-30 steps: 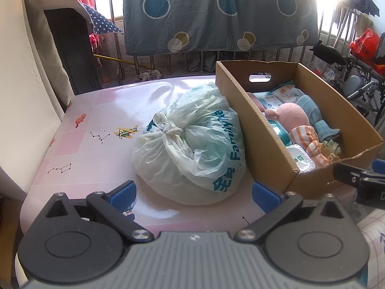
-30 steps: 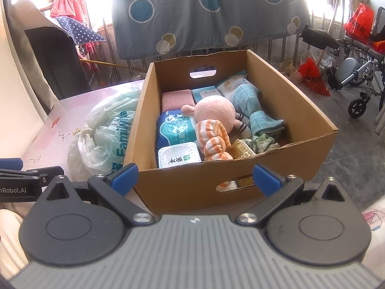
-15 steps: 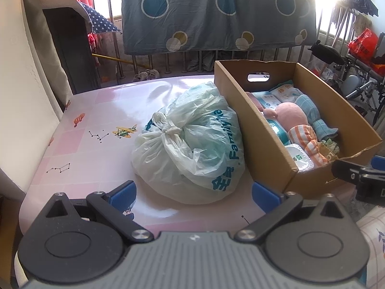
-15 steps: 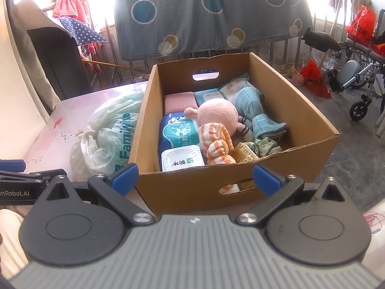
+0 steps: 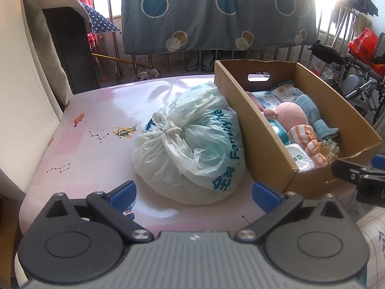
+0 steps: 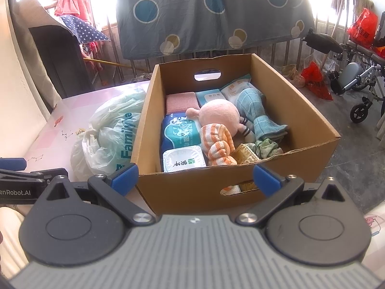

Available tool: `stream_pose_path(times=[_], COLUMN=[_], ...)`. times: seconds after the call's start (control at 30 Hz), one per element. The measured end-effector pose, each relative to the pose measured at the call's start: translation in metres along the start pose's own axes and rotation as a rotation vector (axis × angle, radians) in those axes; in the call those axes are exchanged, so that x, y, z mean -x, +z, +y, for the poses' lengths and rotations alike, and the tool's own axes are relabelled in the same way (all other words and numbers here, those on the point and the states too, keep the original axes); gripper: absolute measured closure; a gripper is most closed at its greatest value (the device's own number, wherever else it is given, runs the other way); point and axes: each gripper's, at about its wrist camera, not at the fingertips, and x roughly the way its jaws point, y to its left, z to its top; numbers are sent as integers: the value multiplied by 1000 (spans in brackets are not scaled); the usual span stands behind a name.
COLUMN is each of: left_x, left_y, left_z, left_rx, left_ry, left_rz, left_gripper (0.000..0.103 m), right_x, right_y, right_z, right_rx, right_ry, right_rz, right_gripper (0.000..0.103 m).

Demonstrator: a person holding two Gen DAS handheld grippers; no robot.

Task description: Organize soft objects

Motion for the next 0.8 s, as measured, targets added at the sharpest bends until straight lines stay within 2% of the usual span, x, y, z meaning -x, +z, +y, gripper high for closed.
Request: stream_pose_path(times=[0.8], left_x=[-4], left_y=[-2], left_z=[4], left_rx=[9], left_ry=[0], left_rz=[4], left_gripper=[0], right_x=[-4], right_y=[3], right_z=[3], right_rx=[24], right_ry=[16], right_rz=[8], right_gripper=[1])
